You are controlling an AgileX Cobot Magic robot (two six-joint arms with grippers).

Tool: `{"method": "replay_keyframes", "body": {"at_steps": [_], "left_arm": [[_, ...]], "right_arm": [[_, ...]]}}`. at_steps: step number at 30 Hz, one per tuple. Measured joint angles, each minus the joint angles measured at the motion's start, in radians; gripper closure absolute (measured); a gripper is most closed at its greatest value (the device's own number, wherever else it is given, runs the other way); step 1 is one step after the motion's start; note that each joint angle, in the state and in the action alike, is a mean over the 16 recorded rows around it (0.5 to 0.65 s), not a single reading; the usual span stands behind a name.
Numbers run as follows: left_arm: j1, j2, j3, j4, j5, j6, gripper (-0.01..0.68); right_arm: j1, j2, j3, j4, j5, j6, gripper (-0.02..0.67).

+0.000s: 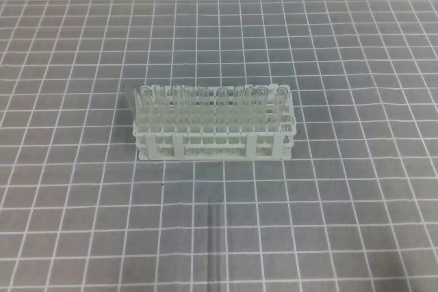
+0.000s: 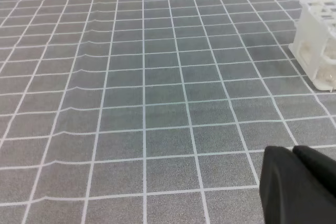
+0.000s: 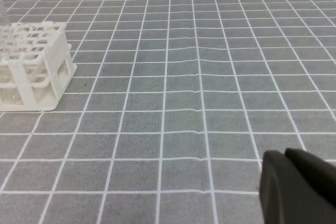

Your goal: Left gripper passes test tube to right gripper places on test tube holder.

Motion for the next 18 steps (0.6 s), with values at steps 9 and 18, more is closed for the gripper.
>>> {"method": "replay_keyframes", "body": {"at_steps": [9,18], "left_arm": [[0.000,-0.009,0.003,-0.010,-0.044,-0.005,0.675],[0.000,-0.007,0.004,-0.096,-0.191,-0.100,0.675]], "right_arm": [[0.000,0.000,0.000,0.000,0.000,0.000,0.662],[0.000,0.000,0.000,0.056,-0.063,0.000,0.662]]}}
